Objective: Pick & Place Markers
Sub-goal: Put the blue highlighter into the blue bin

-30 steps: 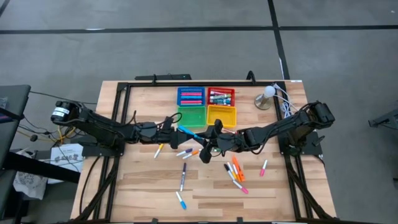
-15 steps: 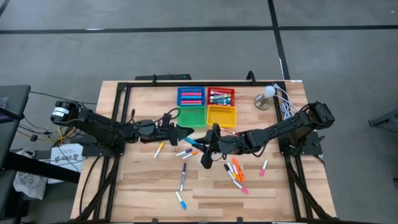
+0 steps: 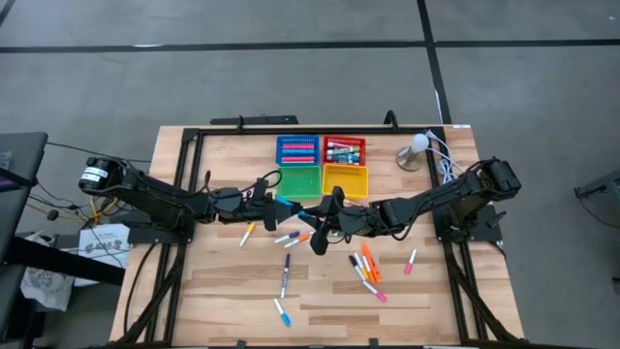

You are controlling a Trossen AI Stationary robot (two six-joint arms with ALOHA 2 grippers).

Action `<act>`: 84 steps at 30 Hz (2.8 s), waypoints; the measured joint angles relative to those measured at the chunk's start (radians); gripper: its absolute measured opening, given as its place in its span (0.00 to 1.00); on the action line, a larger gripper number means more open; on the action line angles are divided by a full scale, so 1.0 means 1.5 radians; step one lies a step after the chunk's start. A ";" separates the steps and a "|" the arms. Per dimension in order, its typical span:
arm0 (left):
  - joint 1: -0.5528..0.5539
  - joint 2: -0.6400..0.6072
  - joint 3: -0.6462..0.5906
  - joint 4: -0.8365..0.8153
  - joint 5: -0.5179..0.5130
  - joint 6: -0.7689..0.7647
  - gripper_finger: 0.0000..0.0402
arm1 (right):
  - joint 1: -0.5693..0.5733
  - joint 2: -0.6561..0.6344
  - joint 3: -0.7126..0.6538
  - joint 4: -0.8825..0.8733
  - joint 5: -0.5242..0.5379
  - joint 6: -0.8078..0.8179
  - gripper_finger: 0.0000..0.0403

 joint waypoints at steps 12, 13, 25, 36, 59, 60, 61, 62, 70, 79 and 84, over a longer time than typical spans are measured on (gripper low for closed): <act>0.000 0.001 -0.001 -0.005 0.019 0.007 0.15 | -0.003 -0.001 0.000 0.000 -0.013 0.005 0.16; 0.000 0.001 -0.001 -0.005 0.019 0.007 0.15 | -0.003 -0.001 0.000 0.000 -0.013 0.005 0.16; 0.000 0.001 -0.001 -0.003 0.027 0.007 0.20 | -0.001 -0.001 0.000 0.000 -0.046 0.018 0.39; 0.017 0.001 -0.001 -0.003 0.032 0.020 0.20 | 0.002 -0.001 0.001 -0.079 -0.047 0.018 0.58; 0.310 0.001 -0.001 -0.003 0.113 0.187 0.19 | 0.003 -0.001 -0.079 -0.285 -0.042 0.341 0.61; 0.330 0.001 -0.001 -0.003 0.113 0.201 0.19 | 0.006 -0.002 -0.085 -0.283 -0.042 0.368 0.61; 0.350 0.001 -0.001 -0.003 0.112 0.214 0.19 | 0.008 -0.002 -0.091 -0.282 -0.042 0.394 0.61; 0.369 0.001 -0.001 -0.003 0.112 0.227 0.19 | 0.012 -0.002 -0.098 -0.282 -0.042 0.417 0.61; 0.473 0.054 0.006 0.000 0.178 0.282 0.19 | 0.033 -0.001 -0.124 -0.309 -0.035 0.534 0.61; 0.481 0.187 0.064 0.004 0.269 0.249 0.19 | 0.023 -0.001 -0.124 -0.320 -0.023 0.541 0.61; 0.477 0.206 0.077 0.010 0.270 0.271 0.19 | 0.024 -0.001 -0.124 -0.330 -0.025 0.541 0.61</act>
